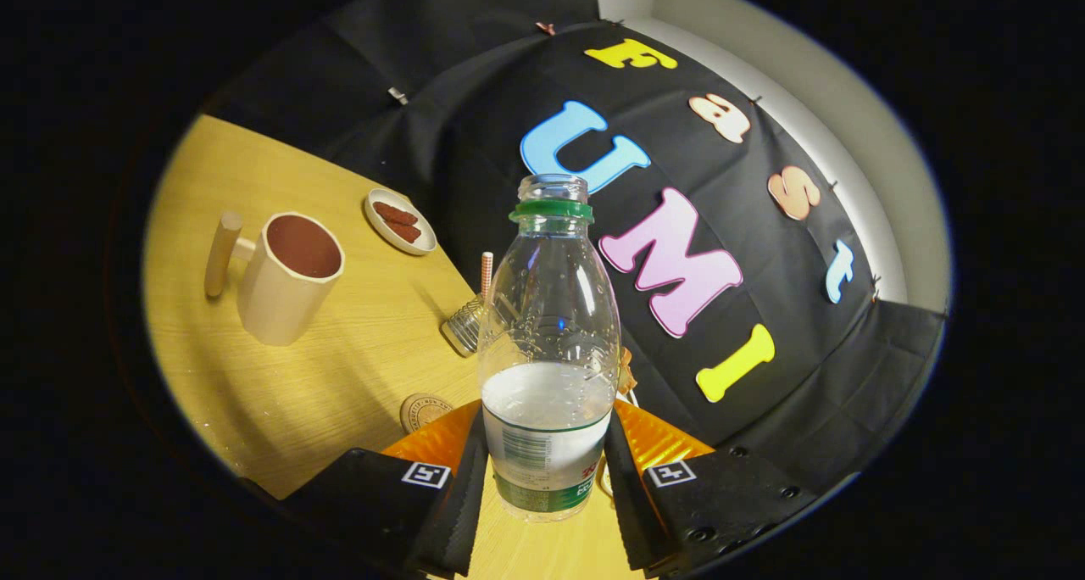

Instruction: Take the bottle from table, then pour the juice into the cup, finally place the bottle on the coaster

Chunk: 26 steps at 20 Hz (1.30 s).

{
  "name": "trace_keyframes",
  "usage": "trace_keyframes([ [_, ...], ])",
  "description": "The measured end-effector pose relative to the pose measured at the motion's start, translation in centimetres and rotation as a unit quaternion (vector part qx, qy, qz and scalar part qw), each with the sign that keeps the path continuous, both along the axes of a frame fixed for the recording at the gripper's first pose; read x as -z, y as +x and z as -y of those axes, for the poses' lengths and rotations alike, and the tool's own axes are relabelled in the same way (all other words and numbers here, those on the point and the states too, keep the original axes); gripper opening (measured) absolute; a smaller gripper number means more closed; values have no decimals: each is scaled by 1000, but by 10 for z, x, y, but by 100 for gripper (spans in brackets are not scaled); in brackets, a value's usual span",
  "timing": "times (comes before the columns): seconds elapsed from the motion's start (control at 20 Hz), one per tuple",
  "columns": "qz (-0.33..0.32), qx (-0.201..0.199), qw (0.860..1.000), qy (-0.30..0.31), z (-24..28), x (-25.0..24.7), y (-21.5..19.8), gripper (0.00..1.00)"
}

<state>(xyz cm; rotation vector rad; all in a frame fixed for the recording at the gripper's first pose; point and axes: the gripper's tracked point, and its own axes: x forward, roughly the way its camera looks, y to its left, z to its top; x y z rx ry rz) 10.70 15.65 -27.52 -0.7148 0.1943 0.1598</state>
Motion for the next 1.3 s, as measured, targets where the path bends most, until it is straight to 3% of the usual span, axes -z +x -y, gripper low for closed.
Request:
trace_keyframes([
  [0.35,5,-41,994,-98,-24,2,13,69],
  [0.9,-1,-96,974,-205,-53,18,26,68],
  [1.3,5,-131,948,-289,-62,23,32,68],
])
